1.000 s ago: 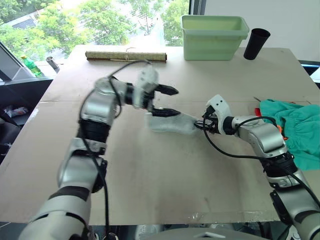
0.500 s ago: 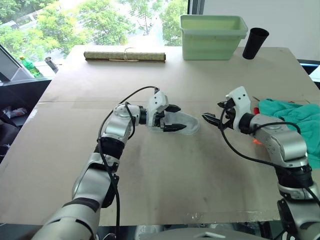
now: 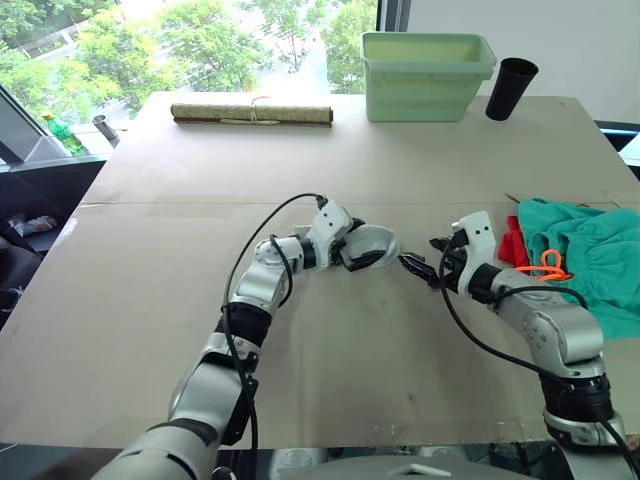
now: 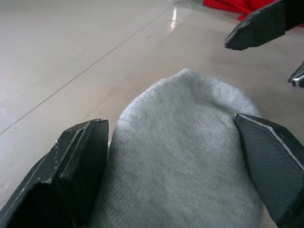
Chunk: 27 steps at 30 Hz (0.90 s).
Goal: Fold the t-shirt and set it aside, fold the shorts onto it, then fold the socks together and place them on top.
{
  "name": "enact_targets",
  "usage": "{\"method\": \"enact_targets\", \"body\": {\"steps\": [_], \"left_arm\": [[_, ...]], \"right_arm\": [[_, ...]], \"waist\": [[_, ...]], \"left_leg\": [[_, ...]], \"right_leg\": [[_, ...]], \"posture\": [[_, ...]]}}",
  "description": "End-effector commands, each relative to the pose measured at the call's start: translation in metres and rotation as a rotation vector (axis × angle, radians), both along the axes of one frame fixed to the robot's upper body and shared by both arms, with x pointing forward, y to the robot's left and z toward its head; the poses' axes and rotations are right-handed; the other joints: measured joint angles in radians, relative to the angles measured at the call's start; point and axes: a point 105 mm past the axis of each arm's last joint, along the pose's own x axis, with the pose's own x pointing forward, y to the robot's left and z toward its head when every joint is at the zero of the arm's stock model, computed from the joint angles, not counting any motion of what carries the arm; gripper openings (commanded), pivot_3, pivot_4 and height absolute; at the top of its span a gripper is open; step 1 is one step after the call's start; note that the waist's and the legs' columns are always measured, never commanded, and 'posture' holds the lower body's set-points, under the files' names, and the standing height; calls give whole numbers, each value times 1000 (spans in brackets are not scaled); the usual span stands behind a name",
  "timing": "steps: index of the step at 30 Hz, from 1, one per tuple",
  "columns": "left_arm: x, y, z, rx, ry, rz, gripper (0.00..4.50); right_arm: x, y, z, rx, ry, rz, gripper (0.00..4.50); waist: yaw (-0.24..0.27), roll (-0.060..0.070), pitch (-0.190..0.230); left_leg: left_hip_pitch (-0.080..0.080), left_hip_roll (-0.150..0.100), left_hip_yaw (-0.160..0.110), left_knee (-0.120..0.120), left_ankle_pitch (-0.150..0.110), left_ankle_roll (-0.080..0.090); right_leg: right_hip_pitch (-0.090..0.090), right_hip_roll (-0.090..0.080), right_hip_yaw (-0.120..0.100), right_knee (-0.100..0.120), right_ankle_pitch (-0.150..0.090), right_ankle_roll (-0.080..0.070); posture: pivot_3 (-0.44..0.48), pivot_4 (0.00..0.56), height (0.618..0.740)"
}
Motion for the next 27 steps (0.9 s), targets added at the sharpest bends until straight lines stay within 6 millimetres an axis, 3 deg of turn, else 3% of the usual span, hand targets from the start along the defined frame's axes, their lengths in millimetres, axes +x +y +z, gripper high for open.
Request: {"method": "enact_targets", "body": {"steps": [1, 4, 8, 14, 18, 27], "left_arm": [[-8, -11, 2, -23, -10, -13, 4500], [-5, -10, 11, -38, -38, 27, 4500], [-6, -4, 37, -74, -79, 15, 4500], [-25, 31, 86, 24, -147, -114, 4500], [-43, 51, 94, 106, -114, -189, 4500], [-57, 82, 96, 222, -75, -166, 4500]], "right_arm": [[-2, 1, 18, 70, -56, -12, 4475], [-2, 0, 21, 122, -42, -28, 4475], [-1, 1, 16, 134, -14, -53, 4475], [6, 14, 10, 188, 31, -63, 4475], [12, 25, 3, 207, 65, -46, 4475], [24, 46, -14, 189, 171, -10, 4475]], "waist": [[1, 0, 0], [1, 0, 0], [-1, 0, 0], [-9, 0, 0], [-4, 1, 0], [-9, 0, 0]], "left_leg": [[0, 0, 0, 0, 0, 0], [0, 0, 0, 0, 0, 0], [0, 0, 0, 0, 0, 0], [0, 1, 0, -1, 0, -1], [0, 0, 0, -2, 0, -1], [0, 0, 0, -3, 0, -1]], "right_leg": [[0, 0, 0, 0, 0, 0], [0, 0, 0, 0, 0, 0], [0, 0, 0, 0, 0, 0], [-1, 1, 0, 0, 0, 0], [-1, 0, 0, -2, 0, 0], [0, 1, 0, -2, 0, 0]], "posture": [[0, 150, 737], [0, 150, 737], [0, 150, 737], [0, 150, 737], [0, 150, 737], [0, 150, 737]]}}
